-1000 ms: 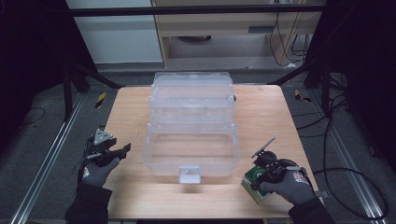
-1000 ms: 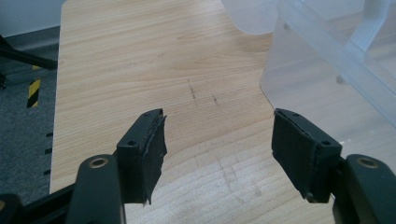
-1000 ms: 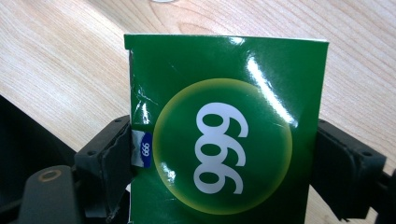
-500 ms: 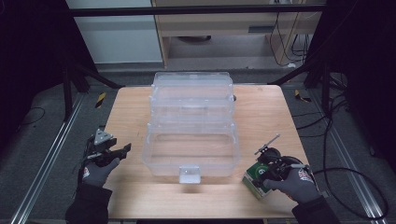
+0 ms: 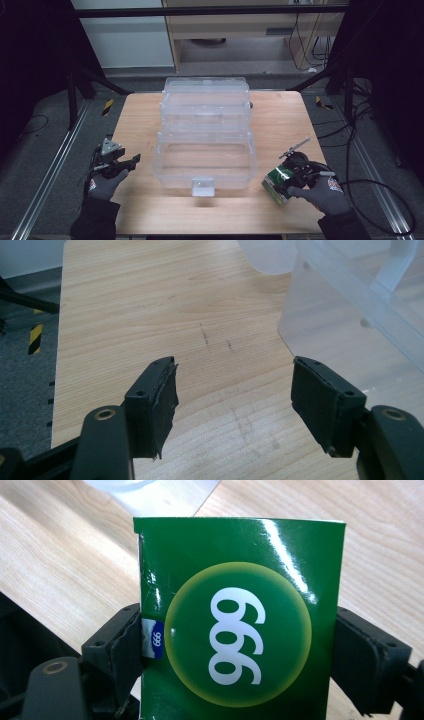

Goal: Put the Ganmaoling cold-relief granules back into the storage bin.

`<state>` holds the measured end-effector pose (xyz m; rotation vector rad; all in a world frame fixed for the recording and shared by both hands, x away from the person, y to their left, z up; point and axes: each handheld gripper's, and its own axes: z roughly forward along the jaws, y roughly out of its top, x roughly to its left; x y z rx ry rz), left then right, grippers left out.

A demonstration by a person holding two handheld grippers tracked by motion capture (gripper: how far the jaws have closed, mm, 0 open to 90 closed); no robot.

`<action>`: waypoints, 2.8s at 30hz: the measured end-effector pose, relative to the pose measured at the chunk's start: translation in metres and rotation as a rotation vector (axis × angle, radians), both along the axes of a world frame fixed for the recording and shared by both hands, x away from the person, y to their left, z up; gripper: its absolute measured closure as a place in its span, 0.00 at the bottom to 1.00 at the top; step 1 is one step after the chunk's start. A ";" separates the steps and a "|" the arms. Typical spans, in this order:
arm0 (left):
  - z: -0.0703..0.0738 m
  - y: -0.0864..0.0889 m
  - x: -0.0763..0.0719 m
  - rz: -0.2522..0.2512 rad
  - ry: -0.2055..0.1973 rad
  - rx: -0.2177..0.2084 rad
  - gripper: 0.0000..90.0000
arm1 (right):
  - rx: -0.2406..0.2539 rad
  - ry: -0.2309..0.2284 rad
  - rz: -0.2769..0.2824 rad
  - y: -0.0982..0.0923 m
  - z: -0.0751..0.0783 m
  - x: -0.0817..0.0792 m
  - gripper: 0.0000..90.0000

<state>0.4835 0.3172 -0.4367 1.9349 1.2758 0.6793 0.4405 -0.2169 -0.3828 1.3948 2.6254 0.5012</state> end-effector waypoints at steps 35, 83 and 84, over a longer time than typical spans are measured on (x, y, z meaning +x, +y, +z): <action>0.000 0.000 0.000 0.002 0.000 -0.005 0.38 | 0.029 -0.155 0.040 -0.005 0.072 0.010 0.20; -0.001 0.002 0.001 0.002 0.005 -0.011 0.38 | 0.075 -0.106 0.527 0.066 0.103 0.071 0.20; -0.001 0.002 0.001 0.003 0.005 -0.011 0.38 | 0.079 -0.101 0.537 0.067 0.102 0.072 0.20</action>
